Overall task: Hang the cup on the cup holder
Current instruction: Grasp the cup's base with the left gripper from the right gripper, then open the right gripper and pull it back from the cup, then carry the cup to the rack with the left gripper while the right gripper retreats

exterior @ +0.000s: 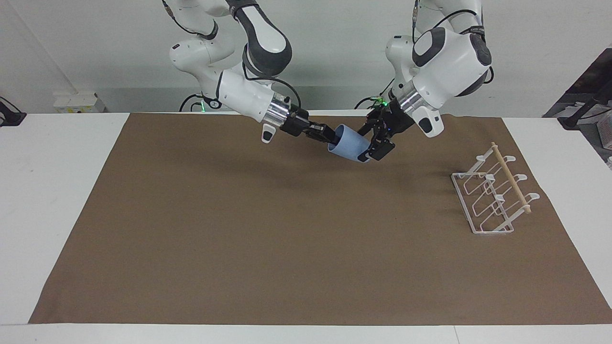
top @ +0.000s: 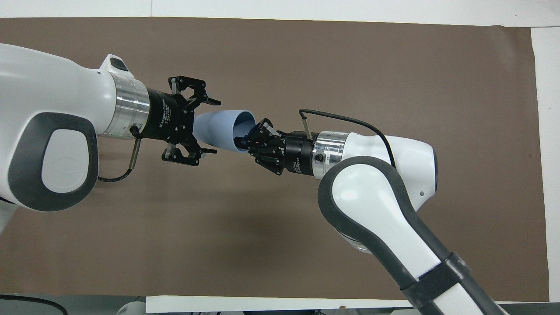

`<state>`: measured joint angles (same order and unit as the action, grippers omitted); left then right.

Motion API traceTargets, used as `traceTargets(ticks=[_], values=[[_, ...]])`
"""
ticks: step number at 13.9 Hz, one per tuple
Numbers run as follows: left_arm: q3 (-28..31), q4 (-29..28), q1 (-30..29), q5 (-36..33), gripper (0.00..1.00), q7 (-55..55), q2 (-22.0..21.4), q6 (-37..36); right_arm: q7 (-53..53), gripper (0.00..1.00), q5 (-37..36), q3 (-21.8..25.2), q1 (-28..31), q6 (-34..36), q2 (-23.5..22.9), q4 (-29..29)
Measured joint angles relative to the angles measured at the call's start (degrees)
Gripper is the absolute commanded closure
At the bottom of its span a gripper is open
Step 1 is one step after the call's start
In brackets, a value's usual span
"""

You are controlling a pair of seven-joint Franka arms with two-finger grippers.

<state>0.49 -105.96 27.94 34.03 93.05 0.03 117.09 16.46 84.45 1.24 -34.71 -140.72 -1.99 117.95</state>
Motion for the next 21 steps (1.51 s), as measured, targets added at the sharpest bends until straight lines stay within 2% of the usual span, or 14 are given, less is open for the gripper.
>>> traceTargets(ticks=[2, 3, 4, 5, 6, 7, 9, 10, 11, 12, 16, 18, 19, 21], values=[[0.0, 0.0, 0.6, 0.0, 0.02, 0.7, 0.3, 0.7, 0.0, 1.00, 0.0, 0.1, 0.0, 0.0, 0.0, 0.0], [0.0, -0.1, 0.8, 0.0, 0.06, 0.7, 0.4, 0.7, 0.0, 1.00, 0.0, 0.1, 0.0, 0.0, 0.0, 0.0], [0.0, -0.1, 1.0, 0.0, 0.16, 0.8, 0.4, 0.8, 0.0, 1.00, 0.0, 0.1, 0.0, 0.0, 0.0, 0.0], [0.0, -0.1, 1.1, 0.4, 0.31, 1.1, 0.4, 0.8, 0.0, 1.00, 0.0, 0.1, 0.0, 0.0, 0.0, 0.0], [0.0, -0.2, 1.1, 1.1, 0.39, 1.2, 0.4, 0.6, 0.0, 1.00, 0.0, 0.2, 0.1, -0.1, 0.0, 0.0], [0.0, -0.2, 1.1, 1.3, 0.44, 0.9, 0.4, 0.7, 0.3, 1.00, 0.0, 0.3, 0.2, 0.2, 0.0, 0.0], [0.0, -0.2, 1.1, 1.4, 0.47, 0.9, 0.4, 0.7, 0.4, 0.99, 0.0, 0.3, 0.2, 0.3, 0.0, 0.0], [0.0, -0.2, 1.1, 1.4, 0.49, 0.9, 0.4, 0.7, 0.4, 0.88, 0.0, 0.3, 0.2, 0.3, 0.0, 0.0], [0.0, -0.2, 1.1, 1.4, 0.50, 0.9, 0.4, 0.7, 0.5, 0.31, 0.0, 0.3, 0.2, 0.3, 0.0, 0.0], [0.0, -0.2, 1.1, 1.5, 0.50, 1.2, 0.5, 0.6, 0.5, 0.01, 0.0, 0.3, 0.2, 0.2, 0.0, -0.1], [0.0, -0.2, 1.1, 2.1, 0.53, 1.7, 0.5, 0.0, 0.4, 0.00, -0.5, 0.6, 1.6, -1.2, 1.1, -0.6], [0.4, 0.0, 1.0, 2.2, 0.54, 2.0, 0.6, -0.8, 0.3, 0.00, -5.0, 0.6, 4.9, 0.8, 2.6, -0.5], [0.7, 0.0, 0.9, 0.9, 0.59, 2.0, 0.6, -2.1, 0.3, 0.00, -8.1, 0.7, 7.5, 2.5, 3.3, -0.6], [1.1, -0.1, 0.1, -5.5, 0.59, 2.0, 0.5, -4.5, 0.2, 0.00, -15.7, 1.0, 13.8, 8.7, 4.6, -0.6]])
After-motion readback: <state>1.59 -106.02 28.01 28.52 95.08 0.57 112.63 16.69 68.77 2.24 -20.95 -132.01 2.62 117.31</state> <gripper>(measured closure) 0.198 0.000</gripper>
